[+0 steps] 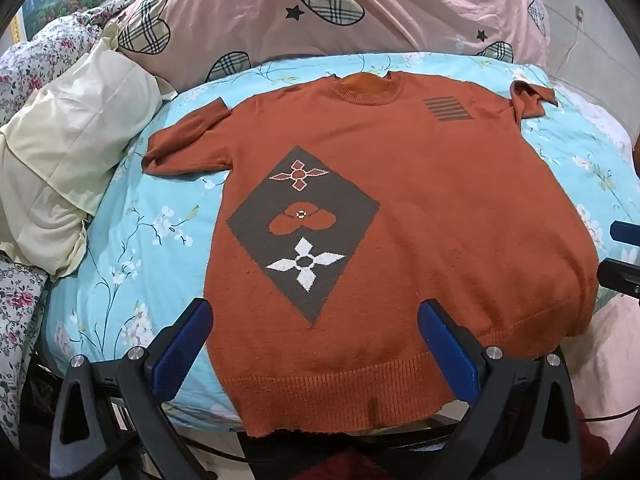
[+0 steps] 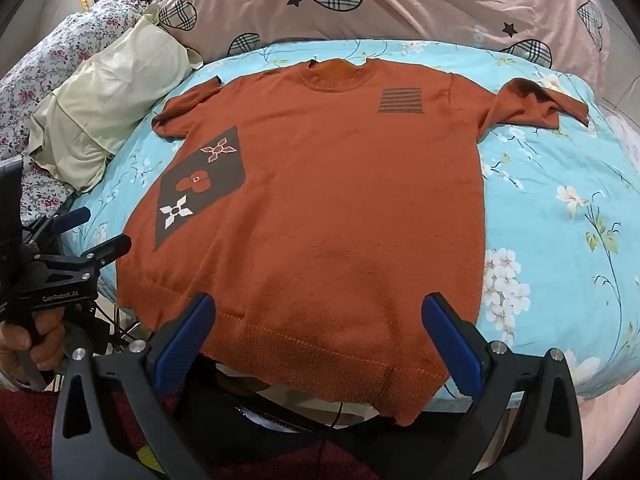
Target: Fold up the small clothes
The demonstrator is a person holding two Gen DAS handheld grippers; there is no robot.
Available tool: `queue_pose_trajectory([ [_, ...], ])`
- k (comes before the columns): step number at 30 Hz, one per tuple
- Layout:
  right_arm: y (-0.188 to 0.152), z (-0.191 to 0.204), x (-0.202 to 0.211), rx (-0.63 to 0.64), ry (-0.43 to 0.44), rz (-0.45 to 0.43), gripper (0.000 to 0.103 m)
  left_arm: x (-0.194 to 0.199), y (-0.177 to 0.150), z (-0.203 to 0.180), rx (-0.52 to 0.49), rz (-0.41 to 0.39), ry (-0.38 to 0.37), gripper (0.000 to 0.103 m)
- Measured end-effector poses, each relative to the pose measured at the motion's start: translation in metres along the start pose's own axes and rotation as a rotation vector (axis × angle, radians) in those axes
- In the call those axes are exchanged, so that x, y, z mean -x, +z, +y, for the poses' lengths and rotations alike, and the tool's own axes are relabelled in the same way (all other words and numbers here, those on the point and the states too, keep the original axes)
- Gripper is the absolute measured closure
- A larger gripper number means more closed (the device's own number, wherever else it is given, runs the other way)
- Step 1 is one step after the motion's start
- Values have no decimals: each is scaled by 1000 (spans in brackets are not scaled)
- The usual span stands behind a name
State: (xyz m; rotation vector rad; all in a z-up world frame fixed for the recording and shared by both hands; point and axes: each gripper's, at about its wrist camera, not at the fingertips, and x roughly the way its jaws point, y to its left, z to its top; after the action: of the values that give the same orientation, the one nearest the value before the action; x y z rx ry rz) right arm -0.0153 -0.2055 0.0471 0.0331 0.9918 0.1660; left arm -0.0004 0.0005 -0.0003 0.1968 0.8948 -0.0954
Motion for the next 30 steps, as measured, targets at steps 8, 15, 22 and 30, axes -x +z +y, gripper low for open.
queue_pose_trajectory([
  [8,1,2,0,0,2,1,0,-1,0,0,-7,-2,-2,1],
  [15,1,0,0,-2,5,3,0,-4,3,6,0,0,-2,1],
  [22,1,0,1,-5,10,1,0,-1,3,3,4,0,-1,1],
  [30,0,0,1,-4,7,1,0,-1,2,0,2,-3,1,1],
])
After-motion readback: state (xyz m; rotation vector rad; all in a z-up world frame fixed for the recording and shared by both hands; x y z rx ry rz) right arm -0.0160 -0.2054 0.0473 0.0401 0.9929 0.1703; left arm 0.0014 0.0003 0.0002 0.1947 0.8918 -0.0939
